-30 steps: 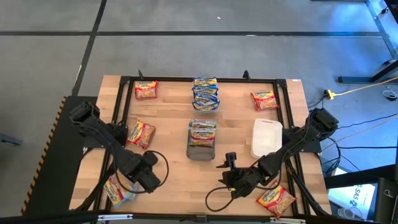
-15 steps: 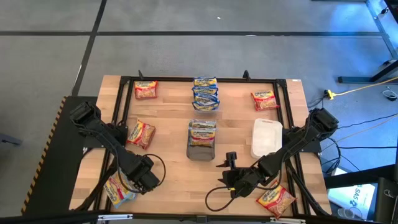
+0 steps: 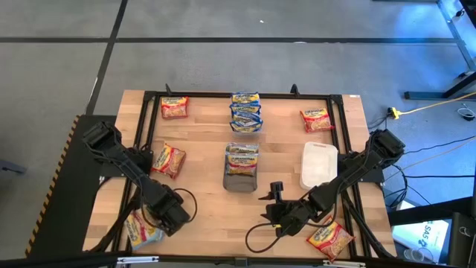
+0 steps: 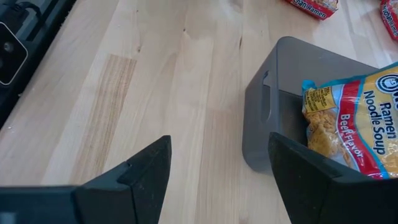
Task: Sort Maruchan noodles
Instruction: Put the light blue noodle pack into the black bin
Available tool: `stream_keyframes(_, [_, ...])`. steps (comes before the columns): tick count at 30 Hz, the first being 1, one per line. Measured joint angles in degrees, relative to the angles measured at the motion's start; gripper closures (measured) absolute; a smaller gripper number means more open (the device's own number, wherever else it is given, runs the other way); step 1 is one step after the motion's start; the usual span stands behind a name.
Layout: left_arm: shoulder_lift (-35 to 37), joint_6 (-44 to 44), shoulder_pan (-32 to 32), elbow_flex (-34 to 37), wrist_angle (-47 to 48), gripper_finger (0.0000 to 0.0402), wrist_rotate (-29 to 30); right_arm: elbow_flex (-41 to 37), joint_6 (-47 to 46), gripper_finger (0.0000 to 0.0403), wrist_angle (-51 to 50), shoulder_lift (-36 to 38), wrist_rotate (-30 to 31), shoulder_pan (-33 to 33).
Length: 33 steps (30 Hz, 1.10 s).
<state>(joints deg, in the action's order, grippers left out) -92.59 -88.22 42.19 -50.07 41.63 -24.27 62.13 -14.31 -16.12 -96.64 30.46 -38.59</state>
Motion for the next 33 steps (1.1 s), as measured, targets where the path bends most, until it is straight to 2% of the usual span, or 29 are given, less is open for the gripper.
stream_keyframes(4, [0.2, 2.2, -0.3, 0.0, -6.0, 0.02, 4.3, 0.0, 0.0, 0.0159, 0.0, 0.0, 0.0, 0.0])
stream_keyframes(9, [0.2, 5.8, -0.5, -0.1, -14.2, 0.02, 12.9, 0.0, 0.0, 0.0159, 0.0, 0.0, 0.0, 0.0])
stream_keyframes(17, [-0.1, 18.4, -1.1, 0.2, -23.6, 0.02, 32.5, 0.0, 0.0, 0.0159, 0.0, 0.0, 0.0, 0.0])
stream_keyframes(23, [-0.3, 28.2, -3.2, 0.3, -32.4, 0.02, 44.1, 0.0, 0.0, 0.0159, 0.0, 0.0, 0.0, 0.0])
stream_keyframes(25, [-0.3, 29.3, -3.8, 0.3, -34.0, 0.02, 45.1, 0.0, 0.0, 0.0159, 0.0, 0.0, 0.0, 0.0])
stream_keyframes(27, [-0.3, 27.5, -4.0, 0.3, -33.6, 0.02, 43.3, 0.0, -0.2, 0.0159, 0.0, 0.0, -0.5, 0.0])
stream_keyframes(33, [-0.2, 14.3, -1.5, 0.3, -25.1, 0.02, 31.6, 0.0, -0.3, 0.0159, 0.0, 0.0, -1.0, 0.0])
